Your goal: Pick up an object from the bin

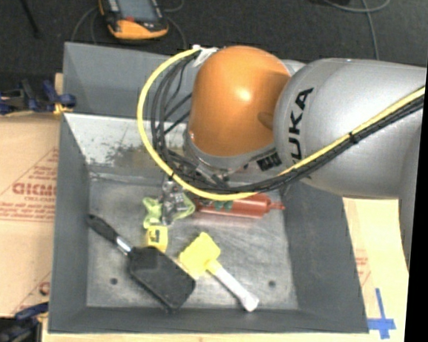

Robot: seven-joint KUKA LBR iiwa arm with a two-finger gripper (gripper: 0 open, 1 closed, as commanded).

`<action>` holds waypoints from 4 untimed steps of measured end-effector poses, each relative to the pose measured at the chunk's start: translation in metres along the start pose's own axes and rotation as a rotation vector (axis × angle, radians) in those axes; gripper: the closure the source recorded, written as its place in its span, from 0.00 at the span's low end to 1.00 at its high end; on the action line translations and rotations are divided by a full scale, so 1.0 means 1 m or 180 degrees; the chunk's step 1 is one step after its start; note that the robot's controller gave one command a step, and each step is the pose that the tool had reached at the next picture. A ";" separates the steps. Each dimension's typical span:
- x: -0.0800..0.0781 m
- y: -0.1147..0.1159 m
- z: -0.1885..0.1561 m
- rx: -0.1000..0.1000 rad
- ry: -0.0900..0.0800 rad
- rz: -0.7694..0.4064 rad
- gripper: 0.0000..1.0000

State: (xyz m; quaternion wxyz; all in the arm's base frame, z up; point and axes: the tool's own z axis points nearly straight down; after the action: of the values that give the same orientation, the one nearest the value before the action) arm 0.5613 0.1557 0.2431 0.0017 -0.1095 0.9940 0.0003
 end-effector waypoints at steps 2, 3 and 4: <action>0.000 0.000 0.000 -0.0003 0.0001 0.0010 1.00; 0.000 0.000 0.000 -0.0002 0.0001 0.0015 1.00; 0.000 0.000 0.000 -0.0002 0.0001 0.0019 1.00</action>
Offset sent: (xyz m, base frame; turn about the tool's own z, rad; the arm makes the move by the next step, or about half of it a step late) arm 0.0000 0.0000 0.0000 0.0000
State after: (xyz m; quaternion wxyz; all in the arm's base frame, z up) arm 0.5612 0.1559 0.2431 0.0015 -0.1066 0.9943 0.0007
